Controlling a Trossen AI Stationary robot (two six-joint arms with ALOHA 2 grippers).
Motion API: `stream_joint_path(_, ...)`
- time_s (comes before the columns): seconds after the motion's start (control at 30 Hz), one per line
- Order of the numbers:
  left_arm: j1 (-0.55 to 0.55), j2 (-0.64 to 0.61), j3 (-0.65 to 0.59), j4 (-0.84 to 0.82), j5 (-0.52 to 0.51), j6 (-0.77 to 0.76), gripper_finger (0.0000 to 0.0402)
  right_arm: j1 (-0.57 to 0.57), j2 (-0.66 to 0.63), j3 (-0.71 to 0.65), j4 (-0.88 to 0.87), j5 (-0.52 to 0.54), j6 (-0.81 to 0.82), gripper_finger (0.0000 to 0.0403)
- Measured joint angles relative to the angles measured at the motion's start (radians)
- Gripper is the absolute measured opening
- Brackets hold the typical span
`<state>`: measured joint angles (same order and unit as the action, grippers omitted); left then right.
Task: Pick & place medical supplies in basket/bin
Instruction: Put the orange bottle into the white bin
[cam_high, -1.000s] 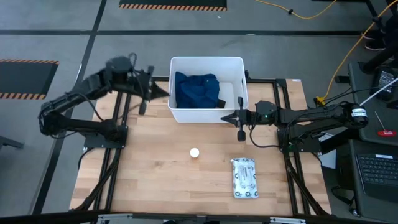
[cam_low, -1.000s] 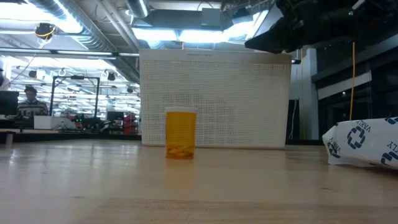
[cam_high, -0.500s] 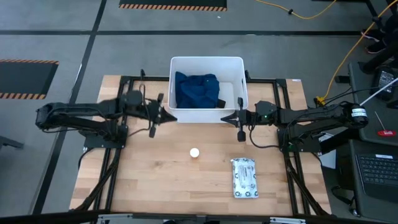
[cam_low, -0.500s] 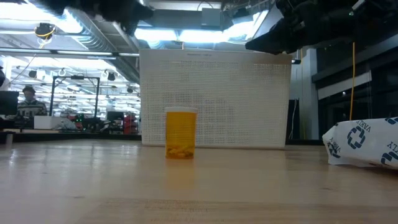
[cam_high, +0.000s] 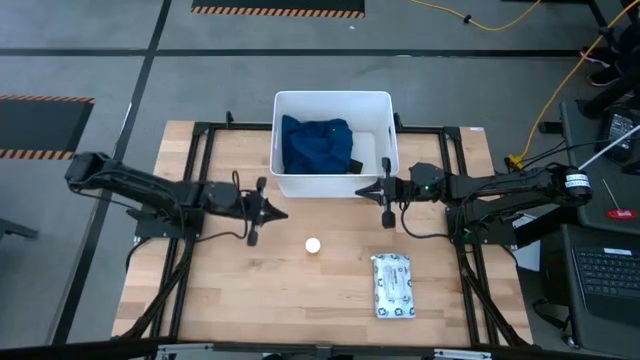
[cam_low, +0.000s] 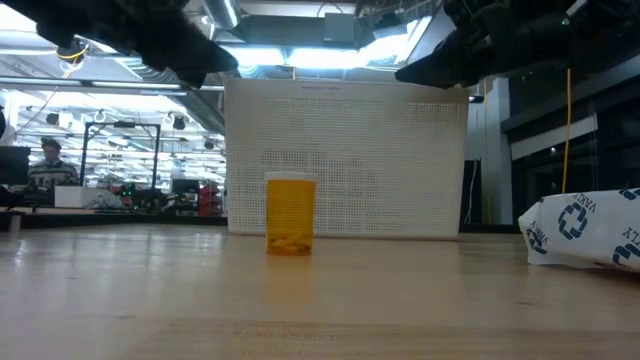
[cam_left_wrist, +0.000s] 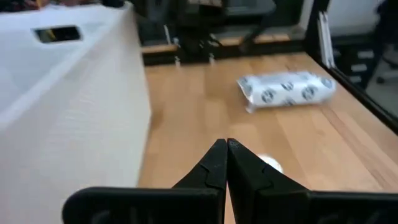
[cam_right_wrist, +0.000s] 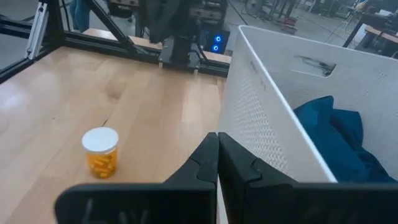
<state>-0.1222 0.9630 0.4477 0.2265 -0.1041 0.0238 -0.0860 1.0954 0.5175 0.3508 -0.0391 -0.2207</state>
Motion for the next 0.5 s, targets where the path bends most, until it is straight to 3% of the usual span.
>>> stream_joint_path(0.3,-0.073,0.090,0.000,-0.013,-0.011,0.048,0.0002,0.001,0.000,0.000,-0.033,0.000,0.010,0.0008)
stream_joint_path(0.5,-0.073,0.130,0.000,-0.014,-0.091,0.000,0.0029,0.027,0.000,0.000,-0.034,0.003,0.013,0.0008)
